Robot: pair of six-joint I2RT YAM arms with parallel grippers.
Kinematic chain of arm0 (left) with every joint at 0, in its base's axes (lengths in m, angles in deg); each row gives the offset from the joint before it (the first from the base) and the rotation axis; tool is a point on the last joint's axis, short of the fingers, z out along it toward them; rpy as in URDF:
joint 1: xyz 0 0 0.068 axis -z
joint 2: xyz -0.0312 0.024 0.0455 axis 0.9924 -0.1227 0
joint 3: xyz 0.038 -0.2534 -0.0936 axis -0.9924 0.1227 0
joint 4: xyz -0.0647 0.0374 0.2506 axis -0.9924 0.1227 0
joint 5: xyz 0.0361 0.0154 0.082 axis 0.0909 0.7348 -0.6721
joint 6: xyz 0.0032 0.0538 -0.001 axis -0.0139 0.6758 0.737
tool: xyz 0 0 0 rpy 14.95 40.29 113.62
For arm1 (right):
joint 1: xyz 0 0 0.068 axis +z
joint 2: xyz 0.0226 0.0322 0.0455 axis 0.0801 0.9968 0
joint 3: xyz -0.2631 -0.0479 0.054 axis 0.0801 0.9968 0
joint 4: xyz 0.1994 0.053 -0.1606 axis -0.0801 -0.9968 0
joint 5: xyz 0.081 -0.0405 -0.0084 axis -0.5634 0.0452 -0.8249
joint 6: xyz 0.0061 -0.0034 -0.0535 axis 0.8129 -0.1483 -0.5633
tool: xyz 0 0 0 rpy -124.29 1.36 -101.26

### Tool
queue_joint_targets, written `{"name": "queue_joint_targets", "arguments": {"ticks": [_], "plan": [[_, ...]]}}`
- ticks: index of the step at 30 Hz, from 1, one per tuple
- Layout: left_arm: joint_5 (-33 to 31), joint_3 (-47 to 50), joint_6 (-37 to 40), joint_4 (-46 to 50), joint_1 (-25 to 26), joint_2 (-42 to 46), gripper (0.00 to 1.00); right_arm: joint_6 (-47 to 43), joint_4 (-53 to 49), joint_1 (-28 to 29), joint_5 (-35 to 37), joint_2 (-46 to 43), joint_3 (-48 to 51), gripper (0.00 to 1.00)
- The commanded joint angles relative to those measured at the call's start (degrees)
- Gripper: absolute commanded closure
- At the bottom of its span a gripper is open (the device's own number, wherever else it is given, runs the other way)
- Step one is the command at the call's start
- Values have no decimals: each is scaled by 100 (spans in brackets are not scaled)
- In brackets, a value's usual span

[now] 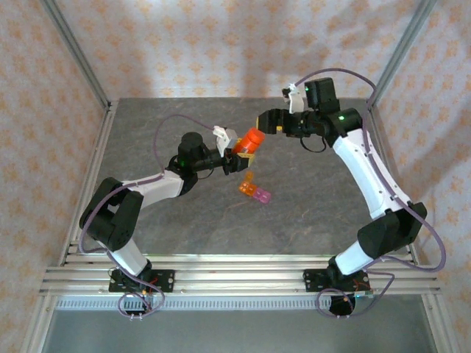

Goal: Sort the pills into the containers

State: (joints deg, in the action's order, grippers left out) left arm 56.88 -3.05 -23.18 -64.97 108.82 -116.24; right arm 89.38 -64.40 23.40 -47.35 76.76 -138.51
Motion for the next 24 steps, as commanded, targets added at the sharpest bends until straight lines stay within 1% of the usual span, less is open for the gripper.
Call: {"name": "queue_joint_targets", "arguments": {"ticks": [1, 4, 7, 15, 21, 24], "plan": [[251, -97, -54, -301, 18, 213, 100, -1329, -596, -164, -764, 86, -323, 17], [297, -125, -70, -251, 23, 234, 100, -1510, -785, -265, -1206, 381, -528, 19], [316, -136, -80, -218, 23, 250, 100, -1637, -995, -265, -1478, 661, -709, 19], [352, -187, -89, -186, 24, 255, 100, -1807, -1207, -264, -1669, 996, -785, 21], [353, -224, -105, -187, 20, 214, 100, -1793, -1179, -264, -1763, 1045, -745, 29], [352, -219, -106, -187, 23, 214, 100, -1783, -1187, -265, -1845, 1101, -761, 34]]}}
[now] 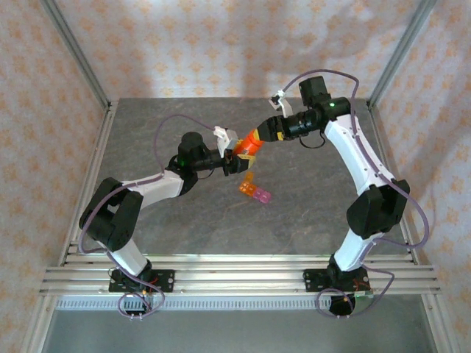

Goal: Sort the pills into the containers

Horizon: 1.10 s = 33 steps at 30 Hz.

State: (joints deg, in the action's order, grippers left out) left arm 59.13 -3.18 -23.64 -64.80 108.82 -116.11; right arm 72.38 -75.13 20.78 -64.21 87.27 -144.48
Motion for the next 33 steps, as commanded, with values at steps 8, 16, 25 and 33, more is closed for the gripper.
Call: {"name": "queue_joint_targets", "arguments": {"ticks": [8, 16, 25, 33], "plan": [[137, -220, -67, -202, 24, 194, 100, -12, -72, 30, -409, 102, -145, 47], [131, -248, -87, -219, 23, 189, 100, 506, 369, 158, -297, -49, 249, 53], [-170, -183, 60, -268, 41, 240, 100, 2519, 1522, 555, 984, -441, 1279, 54], [-462, -83, 428, -122, 114, 344, 100, 4228, 2531, 855, 1571, -725, 2176, 55]]}}
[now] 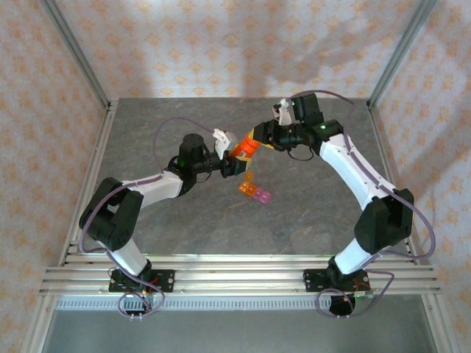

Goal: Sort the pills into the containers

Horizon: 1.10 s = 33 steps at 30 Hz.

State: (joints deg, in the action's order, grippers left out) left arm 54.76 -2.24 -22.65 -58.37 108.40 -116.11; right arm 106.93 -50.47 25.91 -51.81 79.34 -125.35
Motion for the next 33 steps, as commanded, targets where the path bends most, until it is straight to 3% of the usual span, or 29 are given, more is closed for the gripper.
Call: {"name": "queue_joint_targets", "arguments": {"ticks": [1, 6, 21, 27, 33], "plan": [[-55, -179, 423, -674, 170, 365, 100, 826, 64, 381, 366, 64, 265, 55], [-266, -155, 802, -394, 243, 413, 100, 1106, 56, 458, 524, 72, 283, 54], [-409, -95, 852, -362, 257, 431, 100, 1103, -142, 457, 790, 60, 21, 52], [-386, -32, 695, -525, 216, 430, 100, 963, -334, 320, 910, 29, -259, 44], [-239, -47, 478, -644, 120, 396, 100, 634, -485, 15, 861, -200, -596, 25]]}}
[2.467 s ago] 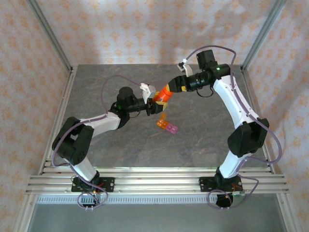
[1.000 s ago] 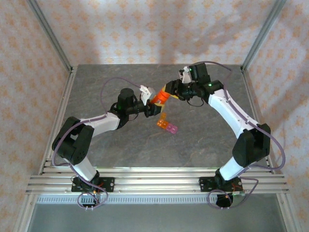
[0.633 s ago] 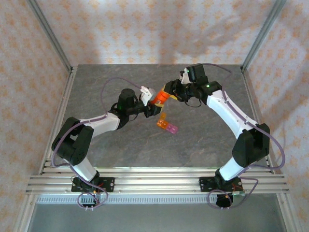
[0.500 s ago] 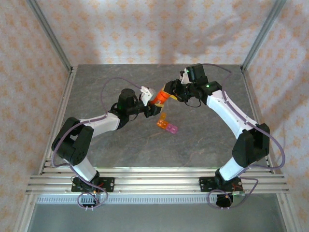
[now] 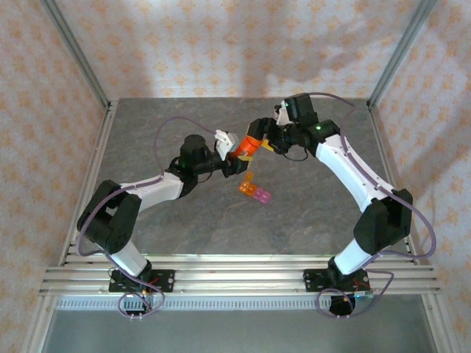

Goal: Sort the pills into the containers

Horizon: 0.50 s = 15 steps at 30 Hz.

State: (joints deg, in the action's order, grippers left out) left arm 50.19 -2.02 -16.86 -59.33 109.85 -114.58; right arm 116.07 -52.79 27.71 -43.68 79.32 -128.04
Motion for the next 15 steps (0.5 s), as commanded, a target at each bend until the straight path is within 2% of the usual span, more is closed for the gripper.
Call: {"name": "queue_joint_targets", "arguments": {"ticks": [1, 8, 15], "plan": [[249, -67, -114, -548, -18, 244, 100, -404, -327, -210, 13, -224, -426, 22], [504, -130, -294, -567, -45, 215, 100, -1651, -707, -480, -435, -286, -842, 17], [967, -302, -635, -592, -56, 150, 100, -3742, -1555, -536, -1329, -61, -1200, 16]]}}
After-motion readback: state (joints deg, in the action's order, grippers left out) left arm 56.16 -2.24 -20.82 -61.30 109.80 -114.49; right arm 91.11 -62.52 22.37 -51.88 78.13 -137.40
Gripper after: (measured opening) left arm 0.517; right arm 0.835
